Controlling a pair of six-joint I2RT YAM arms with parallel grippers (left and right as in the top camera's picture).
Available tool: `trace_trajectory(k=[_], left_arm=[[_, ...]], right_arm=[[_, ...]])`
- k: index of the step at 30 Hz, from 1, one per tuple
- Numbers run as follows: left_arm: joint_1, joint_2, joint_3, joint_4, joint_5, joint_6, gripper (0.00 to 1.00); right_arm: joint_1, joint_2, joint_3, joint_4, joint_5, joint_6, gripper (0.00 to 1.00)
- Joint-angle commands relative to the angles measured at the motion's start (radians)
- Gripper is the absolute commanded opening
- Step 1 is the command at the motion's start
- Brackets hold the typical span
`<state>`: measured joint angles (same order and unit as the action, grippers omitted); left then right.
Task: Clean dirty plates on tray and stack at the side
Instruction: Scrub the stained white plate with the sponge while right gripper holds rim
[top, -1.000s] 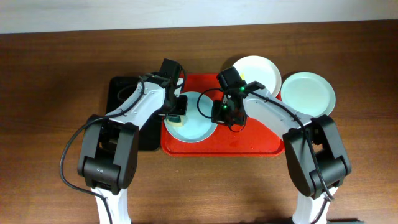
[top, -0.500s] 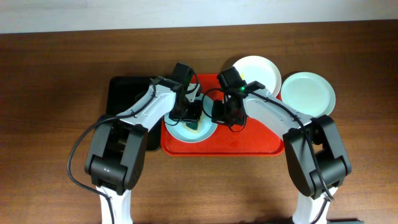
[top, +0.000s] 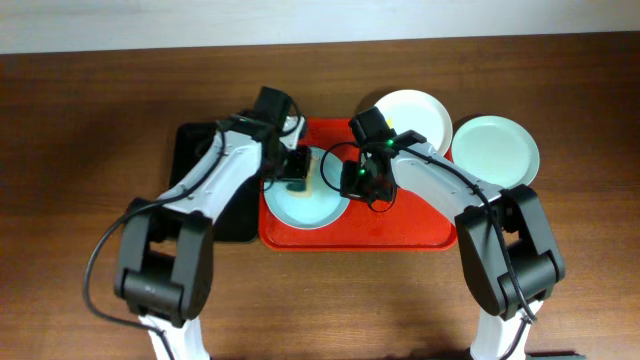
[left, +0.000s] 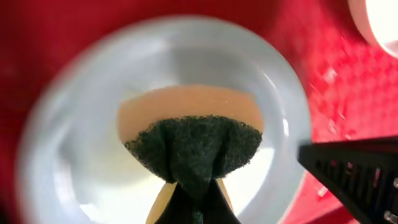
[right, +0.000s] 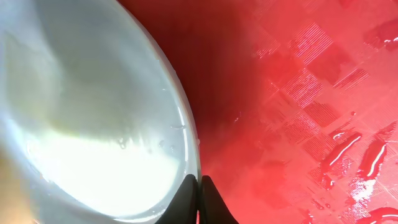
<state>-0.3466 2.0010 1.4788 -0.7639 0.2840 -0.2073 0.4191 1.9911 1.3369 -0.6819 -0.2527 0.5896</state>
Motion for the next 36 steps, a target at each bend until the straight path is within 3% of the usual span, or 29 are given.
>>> trace_trajectory(k=[1,7,12,21,27,36], left_arm=[[0.001,-0.031,-0.001,-0.007,-0.171,-0.009,0.0],[0.001,-0.03,-0.061,0.044,-0.274,-0.01,0.0],[0.001,-0.03,-0.123,0.106,-0.27,-0.051,0.0],[0.001,-0.03,-0.171,0.148,-0.211,-0.051,0.0],[0.0,-0.03,-0.171,0.159,-0.059,-0.052,0.0],[-0.047,-0.015,-0.171,0.163,-0.059,-0.069,0.0]], right_arm=[[0.006,0.011,-0.003,0.002,-0.002,-0.009,0.04],[0.006,0.011,-0.003,0.002,-0.002,-0.009,0.04],[0.006,0.011,-0.003,0.002,-0.002,-0.009,0.04],[0.006,0.011,-0.003,0.002,-0.002,-0.009,0.04],[0.006,0.011,-0.003,0.002,-0.002,-0.009,0.04],[0.006,0.011,-0.003,0.002,-0.002,-0.009,0.04]])
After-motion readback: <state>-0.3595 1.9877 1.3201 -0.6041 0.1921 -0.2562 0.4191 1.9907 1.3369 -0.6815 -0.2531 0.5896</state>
